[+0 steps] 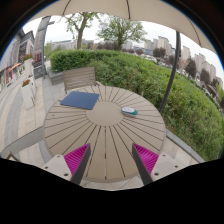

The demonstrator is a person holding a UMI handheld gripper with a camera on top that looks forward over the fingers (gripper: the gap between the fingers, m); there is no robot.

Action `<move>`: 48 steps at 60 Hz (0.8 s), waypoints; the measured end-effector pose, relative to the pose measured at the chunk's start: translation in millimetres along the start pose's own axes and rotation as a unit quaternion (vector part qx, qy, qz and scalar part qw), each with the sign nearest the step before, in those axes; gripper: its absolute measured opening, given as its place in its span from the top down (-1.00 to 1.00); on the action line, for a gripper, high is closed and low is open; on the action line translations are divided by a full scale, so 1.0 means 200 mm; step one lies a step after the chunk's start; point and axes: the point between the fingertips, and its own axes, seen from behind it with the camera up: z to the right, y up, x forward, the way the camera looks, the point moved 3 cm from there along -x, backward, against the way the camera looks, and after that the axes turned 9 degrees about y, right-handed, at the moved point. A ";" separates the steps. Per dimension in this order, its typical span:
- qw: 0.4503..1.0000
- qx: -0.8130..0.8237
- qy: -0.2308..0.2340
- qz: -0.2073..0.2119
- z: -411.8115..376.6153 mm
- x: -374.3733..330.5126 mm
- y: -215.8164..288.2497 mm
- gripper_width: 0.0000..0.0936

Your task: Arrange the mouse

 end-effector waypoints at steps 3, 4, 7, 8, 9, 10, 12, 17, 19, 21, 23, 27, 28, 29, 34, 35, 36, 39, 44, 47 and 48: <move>1.000 0.004 -0.012 0.001 0.05 0.04 0.00 -0.82; 1.000 0.004 -0.016 0.001 0.06 0.04 0.00 -0.82; 1.000 0.004 -0.027 0.001 0.08 0.05 -0.01 -0.82; 1.000 0.005 -0.030 0.001 0.10 0.06 -0.02 -0.82; 0.999 0.007 -0.033 0.000 0.10 0.06 -0.02 -0.82; 0.999 0.009 -0.035 0.000 0.12 0.07 -0.03 -0.82; 0.999 0.014 -0.038 0.000 0.15 0.11 -0.04 -0.82; 0.999 0.018 -0.042 0.002 0.24 0.19 -0.07 -0.83; 0.999 0.016 -0.044 0.005 0.28 0.23 -0.07 -0.83; 0.999 0.013 -0.045 0.007 0.34 0.28 -0.09 -0.82; 0.999 0.011 -0.044 0.009 0.39 0.32 -0.09 -0.83; 0.999 0.012 -0.041 0.011 0.49 0.38 -0.06 -0.82; 0.999 0.014 -0.041 0.011 0.51 0.40 -0.05 -0.82; 0.999 0.016 -0.041 0.011 0.53 0.42 -0.05 -0.82; 0.999 0.026 -0.040 0.017 0.59 0.53 0.00 -0.82; 0.999 0.028 -0.039 0.020 0.60 0.55 0.01 -0.83; 0.999 0.029 -0.039 0.023 0.61 0.57 0.02 -0.82; 0.998 0.029 -0.039 0.033 0.64 0.65 0.06 -0.82; 0.998 0.021 -0.043 0.038 0.71 0.80 0.10 -0.82; 0.998 0.019 -0.040 0.037 0.73 0.89 0.13 -0.82; 0.998 0.019 -0.039 0.037 0.74 0.92 0.13 -0.82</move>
